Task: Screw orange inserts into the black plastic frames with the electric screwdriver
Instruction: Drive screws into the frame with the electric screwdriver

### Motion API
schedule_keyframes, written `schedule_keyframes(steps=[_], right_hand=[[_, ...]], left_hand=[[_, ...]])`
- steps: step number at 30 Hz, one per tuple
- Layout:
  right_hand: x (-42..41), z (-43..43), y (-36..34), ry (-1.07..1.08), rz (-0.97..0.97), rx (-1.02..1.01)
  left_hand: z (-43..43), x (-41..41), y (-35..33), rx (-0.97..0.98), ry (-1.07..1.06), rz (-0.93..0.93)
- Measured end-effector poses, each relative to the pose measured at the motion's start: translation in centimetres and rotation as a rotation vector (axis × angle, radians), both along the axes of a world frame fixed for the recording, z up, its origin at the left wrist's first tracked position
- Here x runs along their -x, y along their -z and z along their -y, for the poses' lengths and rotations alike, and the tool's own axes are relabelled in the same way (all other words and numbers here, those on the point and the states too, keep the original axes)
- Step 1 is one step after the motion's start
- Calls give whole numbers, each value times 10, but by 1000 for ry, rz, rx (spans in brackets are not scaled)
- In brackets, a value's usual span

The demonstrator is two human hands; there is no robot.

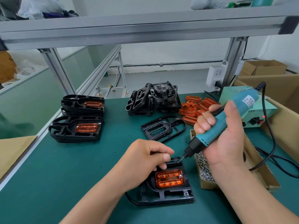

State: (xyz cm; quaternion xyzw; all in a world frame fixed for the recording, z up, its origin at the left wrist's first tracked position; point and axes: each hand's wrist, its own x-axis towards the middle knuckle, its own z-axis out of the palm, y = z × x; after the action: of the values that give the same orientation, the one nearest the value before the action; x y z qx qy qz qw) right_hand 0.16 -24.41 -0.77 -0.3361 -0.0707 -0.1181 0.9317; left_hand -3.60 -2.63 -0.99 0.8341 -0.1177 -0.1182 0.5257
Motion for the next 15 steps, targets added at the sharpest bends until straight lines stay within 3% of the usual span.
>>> schedule_keyframes(steps=[15], right_hand=[[6,-2,-8,40,24,-32]], left_hand=[[10,6,7,4,110,73]])
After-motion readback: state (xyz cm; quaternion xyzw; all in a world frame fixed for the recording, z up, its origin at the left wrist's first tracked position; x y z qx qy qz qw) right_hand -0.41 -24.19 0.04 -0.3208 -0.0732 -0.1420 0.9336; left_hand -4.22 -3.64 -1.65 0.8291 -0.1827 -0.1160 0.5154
